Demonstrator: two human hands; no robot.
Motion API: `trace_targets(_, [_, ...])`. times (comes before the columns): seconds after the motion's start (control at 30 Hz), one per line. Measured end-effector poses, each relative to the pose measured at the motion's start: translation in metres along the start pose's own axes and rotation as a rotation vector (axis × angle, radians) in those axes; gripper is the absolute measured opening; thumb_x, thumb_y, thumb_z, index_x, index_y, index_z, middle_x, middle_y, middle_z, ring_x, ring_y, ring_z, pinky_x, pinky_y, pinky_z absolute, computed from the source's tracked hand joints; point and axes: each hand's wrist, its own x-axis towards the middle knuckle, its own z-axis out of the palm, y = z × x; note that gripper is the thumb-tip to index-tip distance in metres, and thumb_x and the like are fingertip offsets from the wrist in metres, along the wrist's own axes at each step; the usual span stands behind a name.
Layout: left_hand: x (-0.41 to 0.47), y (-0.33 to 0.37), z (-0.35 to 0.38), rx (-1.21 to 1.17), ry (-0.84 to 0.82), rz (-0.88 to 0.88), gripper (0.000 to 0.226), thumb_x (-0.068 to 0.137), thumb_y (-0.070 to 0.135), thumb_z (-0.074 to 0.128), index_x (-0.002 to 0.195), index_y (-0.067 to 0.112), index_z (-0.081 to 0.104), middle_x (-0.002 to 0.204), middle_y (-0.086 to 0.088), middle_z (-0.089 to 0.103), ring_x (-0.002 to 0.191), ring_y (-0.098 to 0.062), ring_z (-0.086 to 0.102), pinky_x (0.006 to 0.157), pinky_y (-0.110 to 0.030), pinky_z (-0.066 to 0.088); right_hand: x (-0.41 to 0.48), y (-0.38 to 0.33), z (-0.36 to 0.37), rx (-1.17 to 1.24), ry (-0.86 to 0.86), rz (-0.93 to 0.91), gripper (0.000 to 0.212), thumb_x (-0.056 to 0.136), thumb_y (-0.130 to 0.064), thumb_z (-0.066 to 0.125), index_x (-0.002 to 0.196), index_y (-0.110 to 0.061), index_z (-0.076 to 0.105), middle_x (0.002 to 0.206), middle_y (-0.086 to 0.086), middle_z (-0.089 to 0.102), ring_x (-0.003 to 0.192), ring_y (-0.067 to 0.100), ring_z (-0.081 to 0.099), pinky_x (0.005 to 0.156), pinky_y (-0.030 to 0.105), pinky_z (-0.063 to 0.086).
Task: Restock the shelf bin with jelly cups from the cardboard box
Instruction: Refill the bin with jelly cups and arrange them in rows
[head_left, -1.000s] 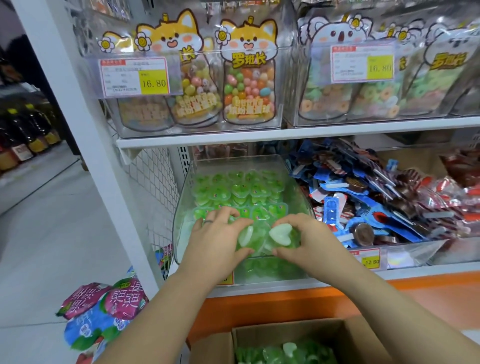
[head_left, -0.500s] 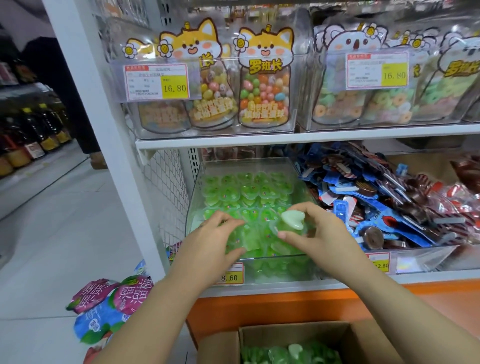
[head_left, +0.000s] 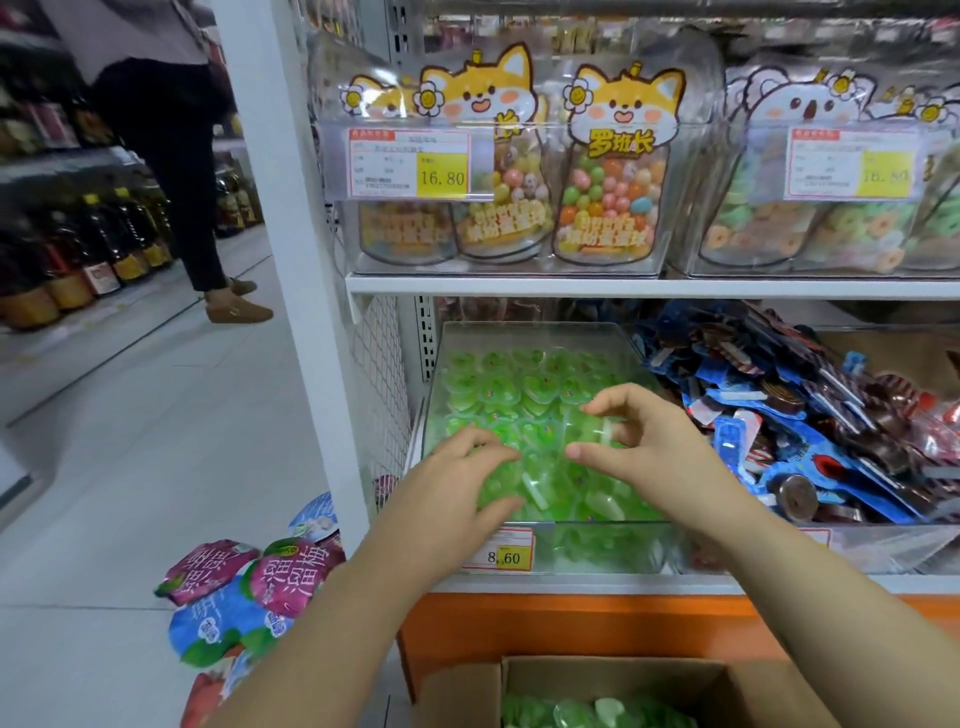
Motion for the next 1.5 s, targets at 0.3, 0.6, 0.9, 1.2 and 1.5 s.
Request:
trace_targets(0.3, [0.005, 0.016, -0.032, -1.380, 0.136, -0.473, 0.017, 0.093, 0.014, 0.053, 0.109, 0.016, 0.059, 0.084, -0.001, 0.072, 0.070, -0.011, 0.069, 0.068, -0.023, 0.058, 0.015, -0.033, 0.045, 0.170, -0.079, -0.204, 0.036, 0.072, -0.004, 0.078, 0.086, -0.027, 0.054, 0.104, -0.006, 0.064, 0.078, 0.001, 0.048, 0.066, 0.014, 0.044])
trace_targets(0.6, [0.020, -0.007, -0.026, -0.992, 0.455, -0.382, 0.032, 0.090, 0.003, 0.059, 0.114, 0.025, 0.060, 0.089, 0.010, 0.065, 0.065, -0.006, 0.066, 0.068, -0.016, 0.055, 0.037, -0.045, 0.046, 0.051, -0.156, -0.036, 0.004, 0.085, -0.016, 0.068, 0.084, -0.012, 0.068, 0.061, -0.004, 0.064, 0.052, 0.006, 0.057, 0.054, 0.018, 0.047])
trace_targets(0.9, [0.024, -0.037, -0.005, -0.401, 0.412, -0.390, 0.038, 0.093, 0.011, 0.054, 0.128, 0.025, 0.056, 0.122, 0.000, 0.052, 0.111, -0.013, 0.052, 0.096, -0.027, 0.041, 0.082, -0.003, 0.083, 0.114, -0.130, 0.386, 0.024, 0.089, 0.004, 0.053, 0.068, -0.007, 0.058, 0.058, 0.006, 0.058, 0.034, 0.002, 0.049, 0.041, 0.014, 0.044])
trace_targets(1.2, [0.025, -0.040, -0.004, -0.371, 0.377, -0.358, 0.035, 0.095, 0.009, 0.049, 0.123, 0.028, 0.058, 0.117, 0.010, 0.047, 0.099, -0.004, 0.052, 0.088, -0.015, 0.037, 0.116, 0.011, 0.098, -0.171, -0.189, 0.497, 0.008, 0.082, -0.013, 0.067, 0.077, -0.008, 0.071, 0.096, 0.006, 0.073, 0.075, 0.013, 0.053, 0.081, 0.026, 0.047])
trace_targets(1.5, [0.025, -0.043, -0.001, -0.345, 0.355, -0.358, 0.033, 0.095, 0.011, 0.049, 0.122, 0.026, 0.060, 0.120, 0.009, 0.048, 0.097, -0.004, 0.052, 0.084, -0.011, 0.036, 0.118, 0.009, 0.102, -0.188, -0.267, 0.518, 0.016, 0.086, -0.014, 0.064, 0.095, -0.002, 0.070, 0.091, 0.003, 0.074, 0.074, 0.011, 0.059, 0.091, 0.027, 0.049])
